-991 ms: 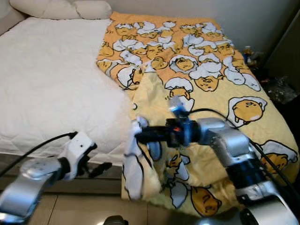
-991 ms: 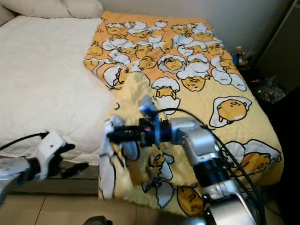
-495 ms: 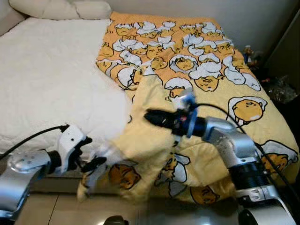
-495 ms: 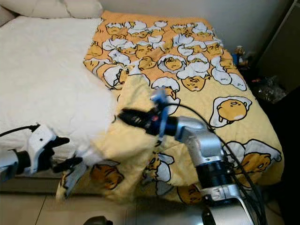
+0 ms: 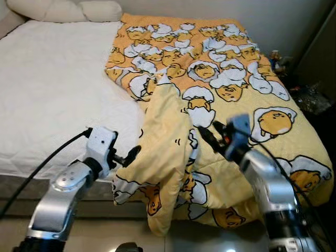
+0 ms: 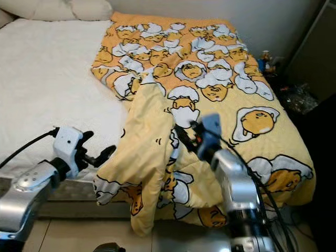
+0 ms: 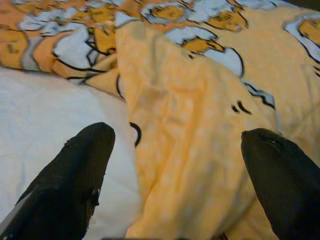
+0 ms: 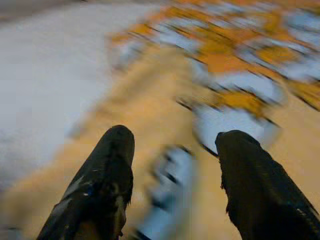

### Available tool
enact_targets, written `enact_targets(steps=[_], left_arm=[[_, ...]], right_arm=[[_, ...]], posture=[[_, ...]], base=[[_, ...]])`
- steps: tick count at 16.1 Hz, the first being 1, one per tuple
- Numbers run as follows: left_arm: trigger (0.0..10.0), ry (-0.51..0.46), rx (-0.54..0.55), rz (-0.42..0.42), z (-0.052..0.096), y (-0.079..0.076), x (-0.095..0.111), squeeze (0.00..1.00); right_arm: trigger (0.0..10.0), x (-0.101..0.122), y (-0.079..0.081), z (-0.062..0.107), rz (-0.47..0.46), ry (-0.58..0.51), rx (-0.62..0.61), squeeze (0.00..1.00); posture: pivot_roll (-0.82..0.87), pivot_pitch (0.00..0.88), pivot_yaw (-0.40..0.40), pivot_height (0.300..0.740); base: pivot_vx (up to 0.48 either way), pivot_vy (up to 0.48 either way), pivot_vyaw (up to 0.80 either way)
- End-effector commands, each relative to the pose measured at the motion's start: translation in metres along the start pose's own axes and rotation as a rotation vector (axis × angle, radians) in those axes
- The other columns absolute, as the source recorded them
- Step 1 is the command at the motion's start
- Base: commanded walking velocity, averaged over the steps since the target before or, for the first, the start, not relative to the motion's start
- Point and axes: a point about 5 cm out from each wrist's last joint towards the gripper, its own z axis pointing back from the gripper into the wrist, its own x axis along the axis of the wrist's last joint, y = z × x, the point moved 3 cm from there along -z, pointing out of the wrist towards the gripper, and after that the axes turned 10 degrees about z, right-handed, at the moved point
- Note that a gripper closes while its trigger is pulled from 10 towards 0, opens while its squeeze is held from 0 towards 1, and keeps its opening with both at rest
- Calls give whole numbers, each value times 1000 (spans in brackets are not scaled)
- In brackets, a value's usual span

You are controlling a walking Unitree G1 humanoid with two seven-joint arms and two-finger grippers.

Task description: Clean up the room

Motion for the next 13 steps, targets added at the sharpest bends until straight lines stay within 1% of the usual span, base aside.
enact_targets(steps=[1,3,4,5,6,8,10,13], left_arm=[[10000,-11,48,-3,1,5,1,0],[10000,-6,76,-4,1,5,-3,0],[10000,-5,111,-9,0,6,-7,0],[10000,-5,122,-13,-1,6,-8,0],[10000,-6,132,-14,-1,7,-8,0],[10000,-10,154,-22,-1,10,-7,0],[10000,-9,162,-37,-2,12,-6,0],[10000,-18,164,-49,-7,14,0,0]], right_arm=[[10000,-9,-10,4,-9,36,-121,1000],[10000,-14,-14,9,-10,37,-202,1000],[10000,-17,-14,13,-35,28,-254,1000],[10000,-17,-14,13,-47,23,-264,1000],[10000,-16,-11,12,-40,13,-252,1000],[10000,-15,-13,12,-51,16,-293,1000],[10000,-16,-13,11,-68,21,-304,1000],[10000,-18,-11,13,-66,25,-319,1000]], posture=[[124,0,-41,740],[124,0,-46,740],[124,0,-50,740],[125,0,-52,740],[128,0,-54,740],[132,0,-59,740],[129,0,-54,740],[128,0,-42,740]], base=[[0,315,0],[0,330,0],[0,345,0],[0,345,0],[0,349,0],[0,345,0],[0,345,0],[0,347,0]])
